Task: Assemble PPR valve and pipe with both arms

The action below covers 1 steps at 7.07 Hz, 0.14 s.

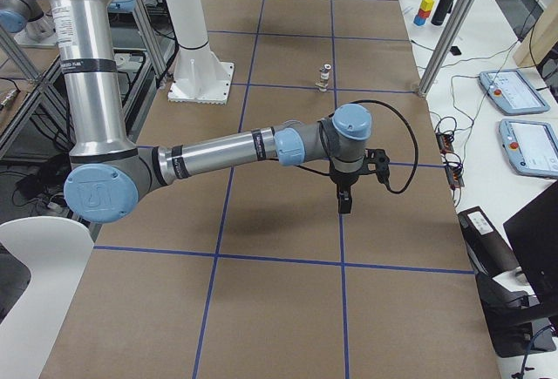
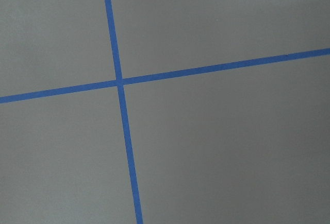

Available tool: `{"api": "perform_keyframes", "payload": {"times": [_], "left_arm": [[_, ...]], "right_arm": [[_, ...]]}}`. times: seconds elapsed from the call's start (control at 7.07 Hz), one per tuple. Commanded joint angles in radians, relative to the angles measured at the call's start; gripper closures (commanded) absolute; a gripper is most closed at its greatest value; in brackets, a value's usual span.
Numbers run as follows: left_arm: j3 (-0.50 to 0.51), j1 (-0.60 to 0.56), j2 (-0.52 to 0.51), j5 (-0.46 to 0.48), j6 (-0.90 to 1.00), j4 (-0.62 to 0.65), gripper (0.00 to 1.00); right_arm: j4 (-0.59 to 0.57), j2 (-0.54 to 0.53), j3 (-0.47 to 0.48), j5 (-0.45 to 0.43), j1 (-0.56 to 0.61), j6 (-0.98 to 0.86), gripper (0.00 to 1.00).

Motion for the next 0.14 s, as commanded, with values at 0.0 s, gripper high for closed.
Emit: {"api": "perform_keyframes", "payload": {"times": [0.0], "left_arm": [[0.0, 0.0, 0.001, 0.0, 0.001, 0.0, 0.01]], "right_arm": [[0.0, 0.0, -0.001, 0.001, 0.0, 0.0, 0.0]]}}
